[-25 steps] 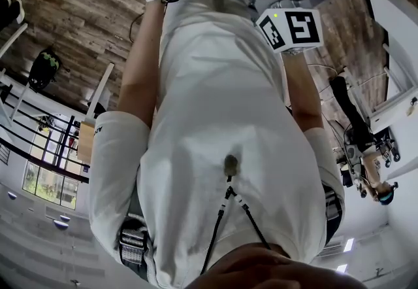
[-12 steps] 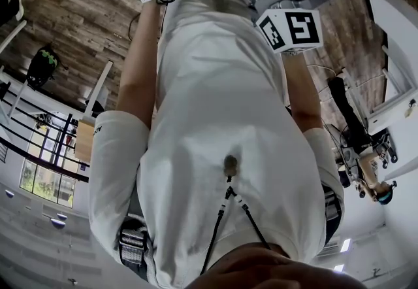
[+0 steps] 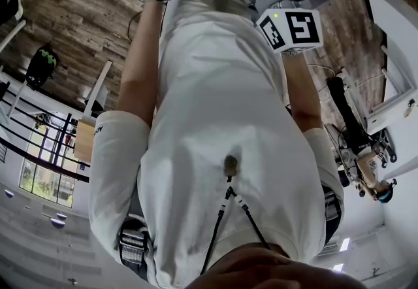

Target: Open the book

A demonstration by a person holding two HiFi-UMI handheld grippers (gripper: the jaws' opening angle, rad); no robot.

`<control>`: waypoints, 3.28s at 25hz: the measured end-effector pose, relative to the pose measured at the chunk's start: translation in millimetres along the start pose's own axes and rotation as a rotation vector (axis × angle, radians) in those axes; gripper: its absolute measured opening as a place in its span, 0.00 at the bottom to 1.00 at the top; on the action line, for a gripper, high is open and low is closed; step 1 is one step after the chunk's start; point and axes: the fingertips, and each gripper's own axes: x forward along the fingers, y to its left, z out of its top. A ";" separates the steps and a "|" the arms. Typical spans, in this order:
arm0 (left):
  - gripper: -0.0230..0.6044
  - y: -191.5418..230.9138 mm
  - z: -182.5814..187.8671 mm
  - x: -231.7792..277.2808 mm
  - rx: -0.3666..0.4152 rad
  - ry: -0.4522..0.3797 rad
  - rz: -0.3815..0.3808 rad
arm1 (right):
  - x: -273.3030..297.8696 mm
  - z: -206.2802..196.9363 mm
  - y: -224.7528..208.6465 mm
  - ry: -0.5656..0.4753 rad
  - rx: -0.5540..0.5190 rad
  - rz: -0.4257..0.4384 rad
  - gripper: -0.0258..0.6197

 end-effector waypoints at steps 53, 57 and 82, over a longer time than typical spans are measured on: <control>0.08 -153.9 138.2 -112.1 0.383 -0.296 -0.350 | -37.0 69.2 -12.8 -0.130 -0.041 -0.070 0.10; 0.08 -182.7 165.1 -139.7 0.409 -0.363 -0.405 | -49.8 88.0 -13.2 -0.167 -0.053 -0.084 0.10; 0.08 -288.2 276.1 -312.0 0.526 -0.805 -0.593 | -117.9 203.5 22.7 -0.376 -0.120 -0.153 0.10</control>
